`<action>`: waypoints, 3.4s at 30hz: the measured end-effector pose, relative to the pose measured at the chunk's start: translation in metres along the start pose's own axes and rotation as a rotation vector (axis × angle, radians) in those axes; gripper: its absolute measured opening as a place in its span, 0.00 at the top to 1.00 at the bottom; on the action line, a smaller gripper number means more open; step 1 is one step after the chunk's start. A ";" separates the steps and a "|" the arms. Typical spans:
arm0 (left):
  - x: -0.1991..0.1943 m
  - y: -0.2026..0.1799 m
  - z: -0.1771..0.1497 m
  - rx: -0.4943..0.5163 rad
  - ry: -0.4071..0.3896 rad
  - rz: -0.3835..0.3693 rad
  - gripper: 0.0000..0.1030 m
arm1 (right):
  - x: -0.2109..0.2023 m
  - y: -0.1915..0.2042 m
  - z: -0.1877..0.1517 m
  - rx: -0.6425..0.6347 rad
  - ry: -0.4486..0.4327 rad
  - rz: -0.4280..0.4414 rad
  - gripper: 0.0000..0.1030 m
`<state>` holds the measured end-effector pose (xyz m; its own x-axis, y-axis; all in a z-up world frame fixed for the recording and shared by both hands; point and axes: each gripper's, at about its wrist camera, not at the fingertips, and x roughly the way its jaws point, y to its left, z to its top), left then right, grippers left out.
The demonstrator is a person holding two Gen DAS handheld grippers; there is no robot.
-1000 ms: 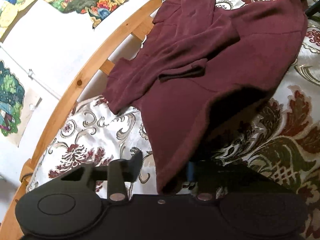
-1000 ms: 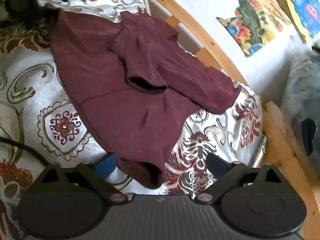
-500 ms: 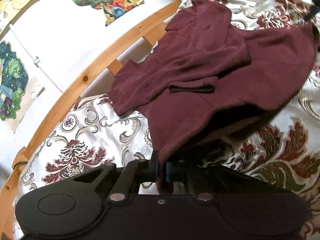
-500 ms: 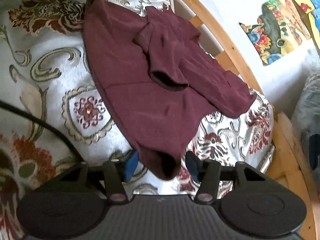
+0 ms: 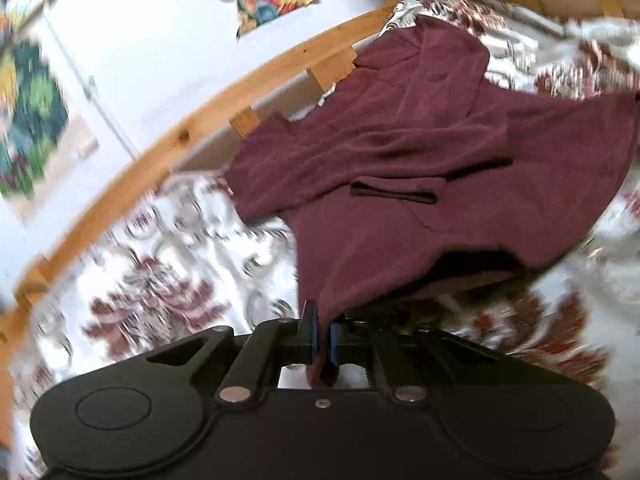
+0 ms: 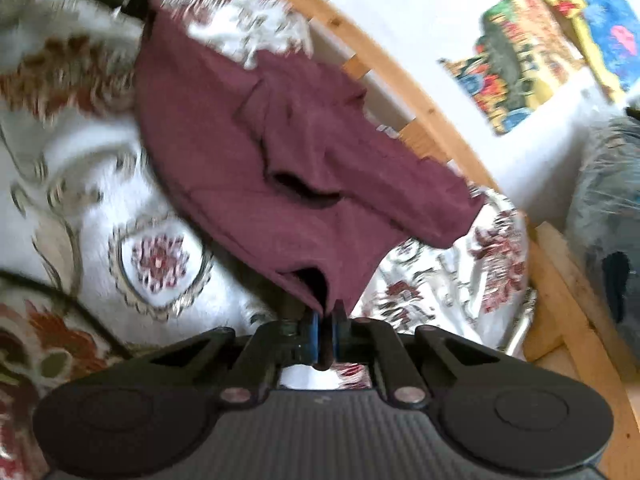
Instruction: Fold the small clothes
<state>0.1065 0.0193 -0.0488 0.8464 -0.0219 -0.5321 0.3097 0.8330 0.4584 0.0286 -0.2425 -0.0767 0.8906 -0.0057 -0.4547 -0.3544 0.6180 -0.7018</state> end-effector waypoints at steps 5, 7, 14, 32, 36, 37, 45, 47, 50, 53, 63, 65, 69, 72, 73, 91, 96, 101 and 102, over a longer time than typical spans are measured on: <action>-0.035 0.031 0.015 -0.196 0.019 -0.071 0.95 | -0.039 -0.026 0.013 0.094 -0.050 -0.015 0.93; -0.054 0.041 0.018 -0.247 0.023 -0.097 0.95 | -0.057 -0.038 0.019 0.119 -0.053 -0.001 0.93; -0.134 0.054 0.017 -0.269 0.004 -0.189 0.95 | -0.124 -0.081 0.026 0.256 -0.018 0.125 0.93; -0.060 0.102 0.089 -0.445 0.055 -0.208 0.95 | -0.059 -0.162 0.060 0.508 0.006 0.137 0.93; 0.007 0.112 0.110 -0.443 0.157 -0.189 0.95 | 0.007 -0.173 0.067 0.514 0.043 0.157 0.93; 0.021 0.113 0.114 -0.439 0.177 -0.184 0.95 | 0.022 -0.175 0.068 0.510 0.054 0.163 0.93; 0.128 0.110 0.131 -0.451 0.355 -0.171 0.94 | 0.135 -0.184 0.062 0.612 0.180 0.244 0.93; 0.144 0.108 0.128 -0.466 0.380 -0.162 0.94 | 0.150 -0.185 0.057 0.649 0.190 0.258 0.93; 0.166 0.102 0.120 -0.491 0.429 -0.161 0.93 | 0.168 -0.190 0.050 0.717 0.209 0.306 0.91; 0.178 0.097 0.108 -0.525 0.455 -0.162 0.92 | 0.181 -0.190 0.045 0.744 0.233 0.326 0.89; 0.173 0.123 0.100 -0.673 0.416 -0.120 0.32 | 0.196 -0.191 0.033 0.883 0.244 0.332 0.88; 0.165 0.130 0.099 -0.679 0.392 -0.115 0.29 | 0.196 -0.193 0.030 0.911 0.248 0.333 0.88; 0.140 0.141 0.090 -0.680 0.356 -0.099 0.15 | 0.192 -0.194 0.028 0.934 0.243 0.324 0.88; 0.114 0.141 0.082 -0.666 0.341 -0.097 0.10 | 0.187 -0.194 0.026 0.949 0.239 0.308 0.85; 0.106 0.138 0.079 -0.663 0.345 -0.095 0.08 | 0.186 -0.193 0.025 0.952 0.241 0.297 0.84; 0.024 0.074 0.014 -0.609 0.240 -0.070 0.01 | 0.115 -0.173 0.014 0.931 0.178 0.213 0.44; 0.038 0.078 -0.004 -0.650 0.238 -0.066 0.01 | 0.106 -0.143 0.007 0.953 0.201 0.237 0.44; 0.050 0.083 -0.019 -0.738 0.255 -0.085 0.01 | 0.104 -0.129 -0.004 1.020 0.204 0.190 0.82; 0.051 0.085 -0.020 -0.752 0.252 -0.082 0.01 | 0.102 -0.129 -0.007 1.035 0.192 0.194 0.87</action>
<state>0.1675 0.1000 -0.0511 0.6825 -0.0487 -0.7293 -0.0846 0.9858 -0.1450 0.1632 -0.3284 -0.0365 0.7534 0.0969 -0.6503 0.0092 0.9874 0.1577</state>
